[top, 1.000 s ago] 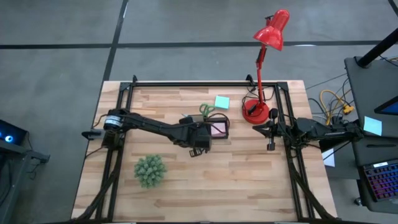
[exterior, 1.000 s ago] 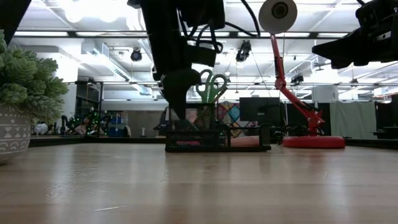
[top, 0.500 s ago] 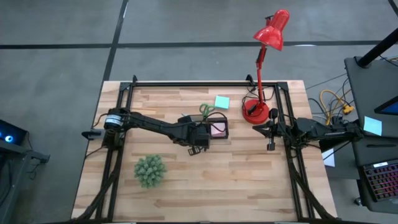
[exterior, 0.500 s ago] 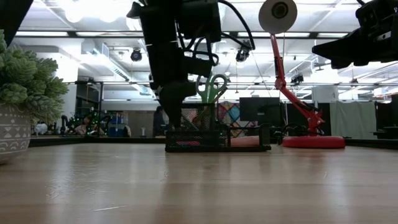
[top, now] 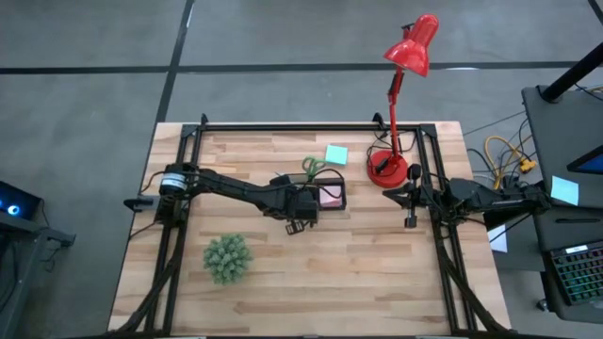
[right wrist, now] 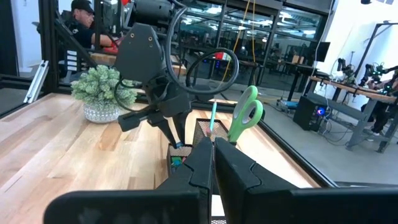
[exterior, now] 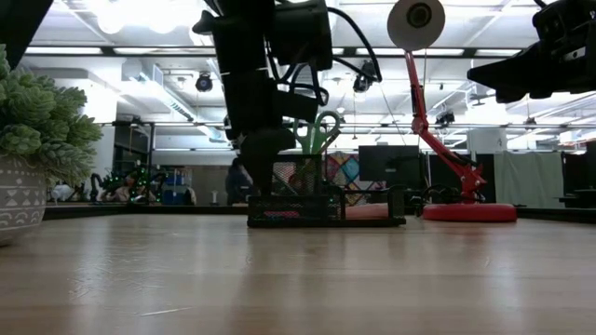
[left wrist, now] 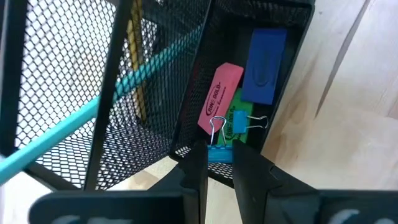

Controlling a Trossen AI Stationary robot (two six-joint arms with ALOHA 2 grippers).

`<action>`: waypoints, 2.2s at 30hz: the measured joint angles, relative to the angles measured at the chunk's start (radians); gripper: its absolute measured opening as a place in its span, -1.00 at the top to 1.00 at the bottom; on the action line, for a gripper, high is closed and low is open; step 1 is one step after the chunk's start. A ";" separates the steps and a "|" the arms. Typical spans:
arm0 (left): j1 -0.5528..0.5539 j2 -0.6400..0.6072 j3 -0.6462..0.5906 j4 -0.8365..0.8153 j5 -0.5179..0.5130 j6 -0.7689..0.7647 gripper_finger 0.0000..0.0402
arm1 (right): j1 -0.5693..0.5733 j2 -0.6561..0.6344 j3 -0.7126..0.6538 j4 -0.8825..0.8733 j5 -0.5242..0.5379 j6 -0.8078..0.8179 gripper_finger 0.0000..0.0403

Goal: Pick and place office supplies into organizer
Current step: Put the blue binder clip into the black desk organizer, then put the blue sticky notes into the black desk organizer

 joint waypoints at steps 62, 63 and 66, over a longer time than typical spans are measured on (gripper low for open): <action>-0.042 -0.324 -0.151 0.479 0.019 0.320 1.00 | 0.000 0.000 0.000 -0.011 0.000 0.021 0.96; -0.042 -0.344 -0.189 0.556 0.060 0.348 1.00 | 0.000 0.001 0.000 -0.012 0.000 0.021 0.96; -0.042 -0.419 -0.317 0.766 0.153 0.394 1.00 | 0.000 0.001 0.000 -0.014 0.000 0.021 0.96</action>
